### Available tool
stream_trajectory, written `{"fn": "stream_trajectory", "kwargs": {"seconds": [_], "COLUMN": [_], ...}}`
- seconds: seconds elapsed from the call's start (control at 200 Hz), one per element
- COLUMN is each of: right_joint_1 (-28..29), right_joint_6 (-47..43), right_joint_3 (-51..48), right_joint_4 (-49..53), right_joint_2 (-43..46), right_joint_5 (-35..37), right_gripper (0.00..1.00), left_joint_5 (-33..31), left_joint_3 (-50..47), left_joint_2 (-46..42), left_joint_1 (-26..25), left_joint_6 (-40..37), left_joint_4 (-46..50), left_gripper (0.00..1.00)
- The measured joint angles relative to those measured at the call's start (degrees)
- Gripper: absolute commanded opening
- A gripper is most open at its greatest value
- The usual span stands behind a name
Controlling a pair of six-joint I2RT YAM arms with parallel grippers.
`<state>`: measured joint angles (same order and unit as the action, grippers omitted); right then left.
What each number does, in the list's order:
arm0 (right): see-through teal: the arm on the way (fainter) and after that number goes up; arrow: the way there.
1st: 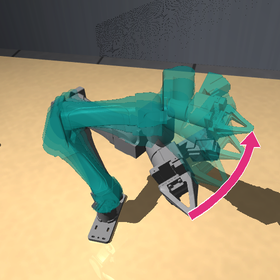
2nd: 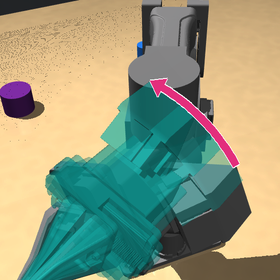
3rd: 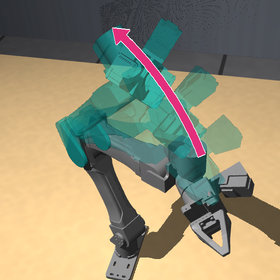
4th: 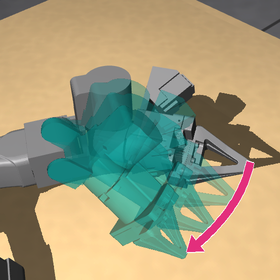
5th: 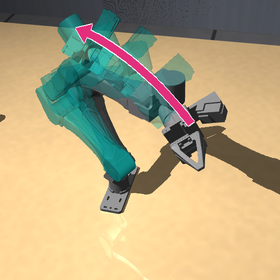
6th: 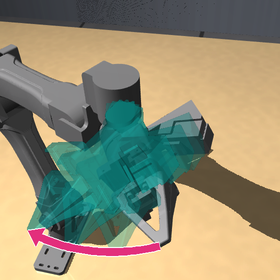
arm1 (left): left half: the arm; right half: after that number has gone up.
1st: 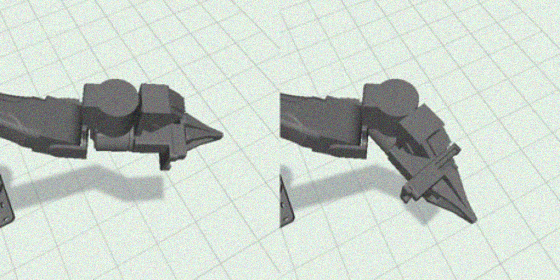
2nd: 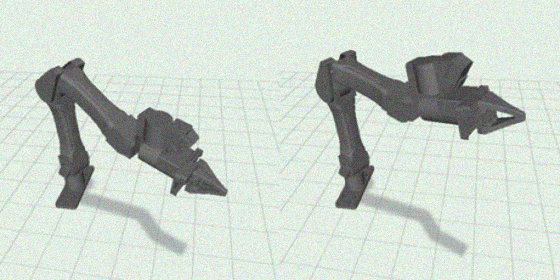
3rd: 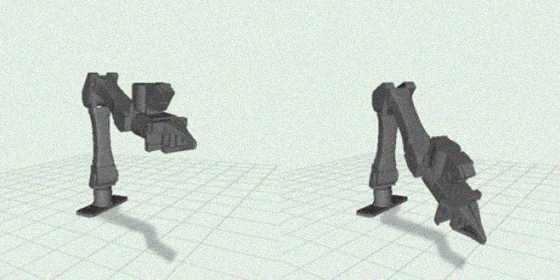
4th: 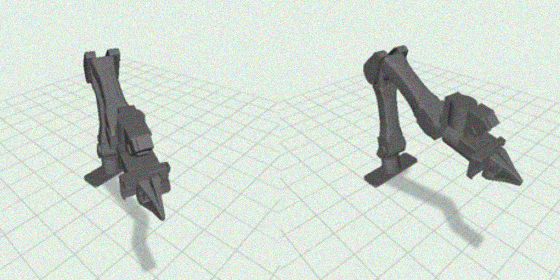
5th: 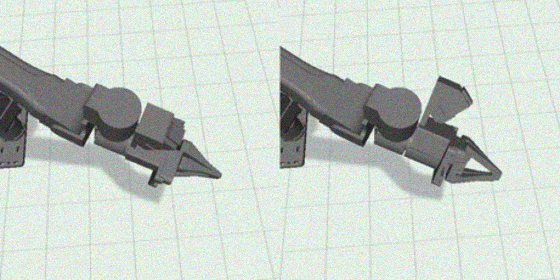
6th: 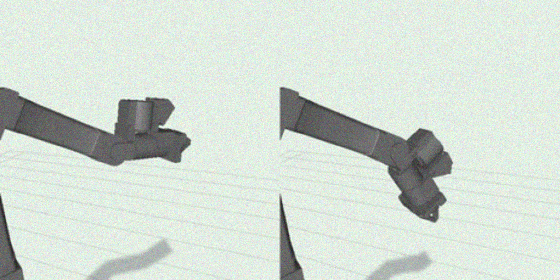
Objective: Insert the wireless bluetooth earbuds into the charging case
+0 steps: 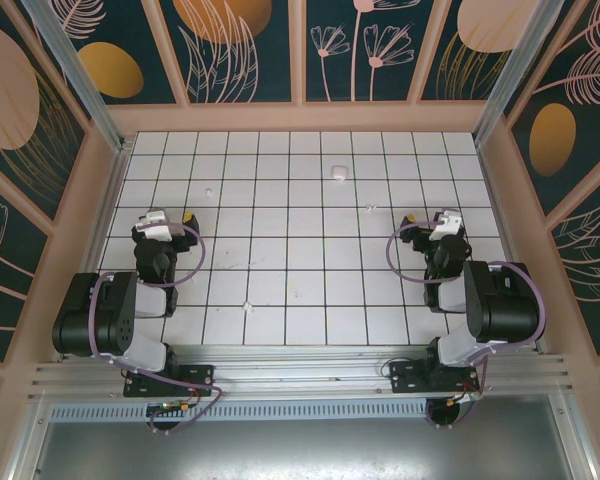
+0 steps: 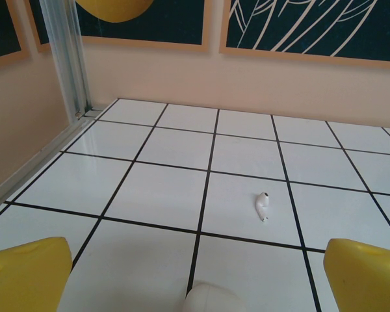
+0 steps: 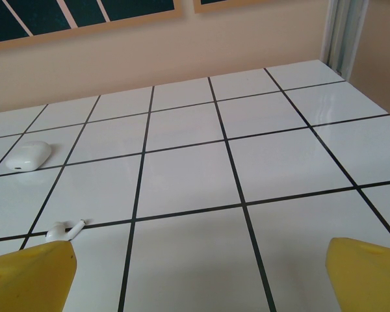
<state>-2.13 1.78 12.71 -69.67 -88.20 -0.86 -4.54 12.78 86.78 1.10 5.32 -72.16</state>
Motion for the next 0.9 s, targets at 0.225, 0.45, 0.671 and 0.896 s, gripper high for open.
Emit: {"fn": "stream_trajectory", "kwargs": {"seconds": [0.225, 0.45, 0.671, 0.896], "right_joint_1": [0.0, 0.04, 0.15, 4.92], "right_joint_6": [-0.04, 0.5, 6.73, 12.76], "right_joint_3": [0.13, 5.05, 16.74, 29.4], "right_joint_4": [1.77, 14.99, 36.52, 56.33], "right_joint_2": [1.16, 11.23, 16.85, 14.69], "right_joint_5": [-0.09, -0.02, 0.11, -0.63], "right_gripper": [0.99, 0.99, 0.99, 0.99], "left_joint_5": [-1.75, -7.02, -12.94, -10.78], "left_joint_3": [1.38, 11.52, 25.49, 34.23], "left_joint_2": [-3.13, -11.32, -11.56, -6.12], "left_joint_1": [0.0, 0.0, 0.33, 0.87], "left_joint_6": [0.5, 3.17, 11.21, 15.41], "left_joint_4": [6.08, 23.71, 49.83, 70.58], "left_gripper": [0.98, 0.98, 0.98, 0.97]}}
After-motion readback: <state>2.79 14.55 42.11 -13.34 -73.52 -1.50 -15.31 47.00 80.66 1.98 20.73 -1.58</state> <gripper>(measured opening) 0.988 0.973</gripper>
